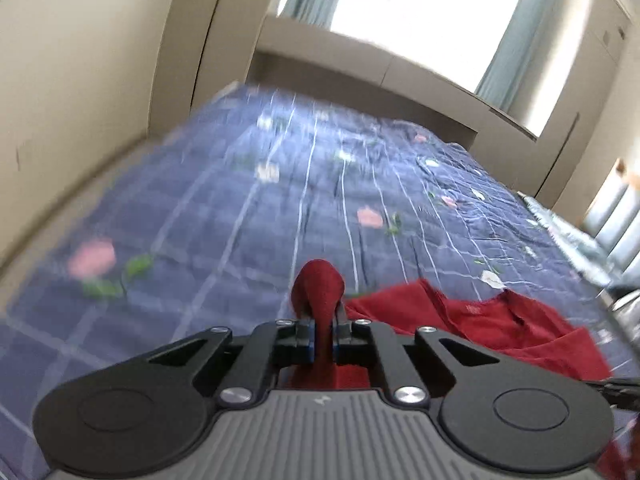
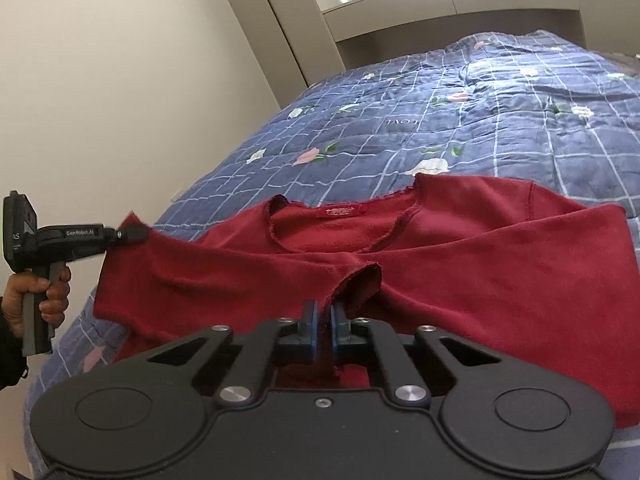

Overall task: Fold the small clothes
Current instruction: 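Fold the hem toward the collar with the left gripper and release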

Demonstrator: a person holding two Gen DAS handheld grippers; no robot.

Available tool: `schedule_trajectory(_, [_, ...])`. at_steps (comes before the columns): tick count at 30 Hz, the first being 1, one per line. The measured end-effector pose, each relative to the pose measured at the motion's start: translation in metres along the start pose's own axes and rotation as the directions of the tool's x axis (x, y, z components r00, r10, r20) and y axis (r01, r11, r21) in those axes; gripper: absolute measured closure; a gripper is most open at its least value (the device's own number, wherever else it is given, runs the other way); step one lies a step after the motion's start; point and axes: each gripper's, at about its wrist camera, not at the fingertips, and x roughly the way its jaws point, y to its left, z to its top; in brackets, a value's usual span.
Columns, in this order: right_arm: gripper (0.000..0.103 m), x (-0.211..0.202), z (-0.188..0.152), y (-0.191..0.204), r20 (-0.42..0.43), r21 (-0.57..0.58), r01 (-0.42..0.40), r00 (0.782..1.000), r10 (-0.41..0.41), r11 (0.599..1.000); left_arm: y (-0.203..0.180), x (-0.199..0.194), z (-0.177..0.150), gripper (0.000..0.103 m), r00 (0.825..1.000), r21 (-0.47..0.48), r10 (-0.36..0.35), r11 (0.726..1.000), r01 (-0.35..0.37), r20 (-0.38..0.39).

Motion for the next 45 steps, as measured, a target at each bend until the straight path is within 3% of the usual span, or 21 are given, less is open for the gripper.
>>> schedule_trajectory(5, [0.101,0.012,-0.003,0.004,-0.004,0.0,0.021,1.0,-0.021,1.0,-0.002,0.012,0.002,0.096,0.998,0.066,0.066,0.996,-0.065,-0.014])
schedule_trajectory(8, [0.101,0.017,-0.006,0.001,-0.007,0.03,0.024,1.0,-0.024,0.999,0.009,0.026,-0.005,0.095,0.997,-0.008,0.07,0.998,-0.07,-0.024])
schedule_trajectory(10, [0.101,0.017,-0.008,-0.001,-0.009,0.03,0.022,1.0,-0.022,0.999,0.02,0.032,-0.01,0.088,0.997,-0.08,0.067,0.994,-0.07,-0.045])
schedule_trajectory(13, [0.101,0.016,-0.009,-0.001,-0.008,0.022,0.014,1.0,-0.014,1.0,0.036,0.031,-0.017,0.06,0.997,-0.163,0.061,0.984,-0.068,-0.049])
schedule_trajectory(15, [0.095,0.015,-0.01,-0.002,-0.002,0.028,-0.001,1.0,0.001,1.0,0.048,0.024,-0.02,0.031,0.999,-0.221,0.04,0.974,-0.046,-0.032])
schedule_trajectory(17, [0.084,0.014,-0.011,-0.004,0.008,0.05,-0.013,1.0,0.012,0.999,0.058,0.012,-0.025,0.025,0.999,-0.269,0.025,0.963,-0.029,-0.02])
schedule_trajectory(21, [0.078,0.012,-0.016,-0.006,0.022,0.068,-0.01,1.0,0.008,0.998,0.07,-0.007,-0.039,0.022,0.999,-0.312,-0.014,0.95,0.0,-0.043])
schedule_trajectory(23, [0.077,0.013,-0.019,-0.006,0.016,0.058,0.006,1.0,-0.007,0.998,0.072,-0.012,-0.047,0.022,0.997,-0.317,-0.039,0.948,0.018,-0.059])
schedule_trajectory(25, [0.078,0.014,-0.022,-0.004,0.012,0.043,0.031,0.999,-0.031,0.999,0.071,-0.013,-0.052,0.03,0.997,-0.303,-0.048,0.952,0.027,-0.065])
schedule_trajectory(27, [0.082,0.015,-0.023,-0.002,0.017,0.028,0.051,0.999,-0.051,0.998,0.066,-0.008,-0.051,0.084,0.994,-0.279,-0.062,0.96,0.036,-0.087])
schedule_trajectory(32, [0.103,0.012,-0.024,-0.002,0.025,0.006,0.107,0.994,-0.108,0.994,0.053,-0.005,-0.052,0.095,0.994,-0.247,-0.01,0.969,-0.017,-0.105])
schedule_trajectory(34, [0.103,0.01,-0.025,-0.003,0.022,-0.001,0.127,0.992,-0.127,0.992,0.049,-0.007,-0.053,0.095,0.994,-0.243,0.005,0.97,-0.031,-0.106])
schedule_trajectory(35, [0.102,0.008,-0.026,-0.005,0.02,0.001,0.128,0.992,-0.128,0.992,0.049,-0.007,-0.053,0.093,0.994,-0.244,0.01,0.969,-0.036,-0.108])
schedule_trajectory(37, [0.093,-0.001,-0.028,-0.006,0.03,0.021,0.135,0.99,-0.136,0.991,0.05,-0.007,-0.054,0.075,0.991,-0.265,0.044,0.961,-0.075,-0.123])
schedule_trajectory(39, [0.083,-0.015,-0.029,-0.004,0.049,0.03,0.14,0.989,-0.142,0.99,0.049,-0.013,-0.055,0.044,0.989,-0.299,0.087,0.947,-0.12,-0.12])
schedule_trajectory(41, [0.06,-0.034,-0.032,0.001,0.076,0.022,0.146,0.986,-0.148,0.989,0.046,-0.024,-0.056,0.025,0.99,-0.312,0.09,0.942,-0.119,-0.107])
schedule_trajectory(42, [0.053,-0.046,-0.035,0.004,0.088,0.009,0.15,0.985,-0.151,0.989,0.043,-0.032,-0.057,0.017,0.99,-0.312,0.105,0.941,-0.13,-0.097])
schedule_trajectory(44, [0.033,-0.068,-0.044,0.011,0.106,-0.024,0.165,0.981,-0.161,0.986,0.032,-0.051,-0.06,0.013,0.989,-0.283,0.13,0.948,-0.144,-0.07])
schedule_trajectory(45, [0.028,-0.08,-0.05,0.015,0.113,-0.044,0.174,0.979,-0.168,0.984,0.026,-0.06,-0.061,0.008,0.989,-0.264,0.136,0.953,-0.148,-0.061])
